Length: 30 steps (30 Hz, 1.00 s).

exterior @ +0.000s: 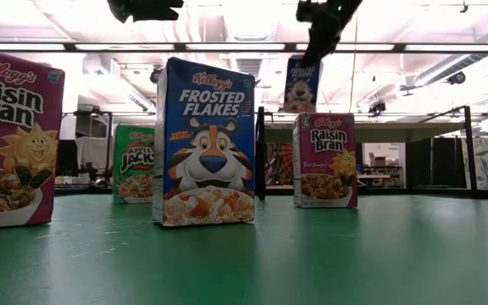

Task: Stack cereal on shelf
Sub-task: Put the top blue cereal box on the shelf

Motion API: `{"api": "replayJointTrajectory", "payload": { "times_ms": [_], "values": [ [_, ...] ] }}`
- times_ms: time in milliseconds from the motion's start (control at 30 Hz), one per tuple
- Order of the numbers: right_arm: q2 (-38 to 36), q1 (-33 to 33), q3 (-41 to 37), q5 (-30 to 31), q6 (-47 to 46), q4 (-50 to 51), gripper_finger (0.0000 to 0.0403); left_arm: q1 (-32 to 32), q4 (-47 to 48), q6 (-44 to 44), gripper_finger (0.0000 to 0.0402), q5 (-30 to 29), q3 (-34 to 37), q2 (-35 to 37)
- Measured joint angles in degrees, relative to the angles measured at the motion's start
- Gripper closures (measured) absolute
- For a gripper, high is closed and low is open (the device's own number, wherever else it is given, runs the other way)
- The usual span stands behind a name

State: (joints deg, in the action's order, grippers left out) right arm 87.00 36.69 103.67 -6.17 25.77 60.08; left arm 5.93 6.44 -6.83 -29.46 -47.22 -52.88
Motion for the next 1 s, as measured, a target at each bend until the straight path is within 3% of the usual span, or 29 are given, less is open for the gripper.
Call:
{"api": "replayJointTrajectory", "payload": {
  "times_ms": [200,433,1000],
  "values": [
    [5.29,3.72,5.18,-4.44,4.58,3.42,0.0280,0.00,0.00,0.00,0.0127,0.00,0.02,0.00],
    [10.04,4.30,9.56,-4.82,4.95,6.26,0.0278,0.00,0.00,0.02,0.0127,0.00,0.04,0.00],
    [10.78,5.24,10.59,-4.79,3.63,6.29,0.0192,0.00,0.00,0.32,0.0127,0.01,0.10,0.00]
  ]
}}
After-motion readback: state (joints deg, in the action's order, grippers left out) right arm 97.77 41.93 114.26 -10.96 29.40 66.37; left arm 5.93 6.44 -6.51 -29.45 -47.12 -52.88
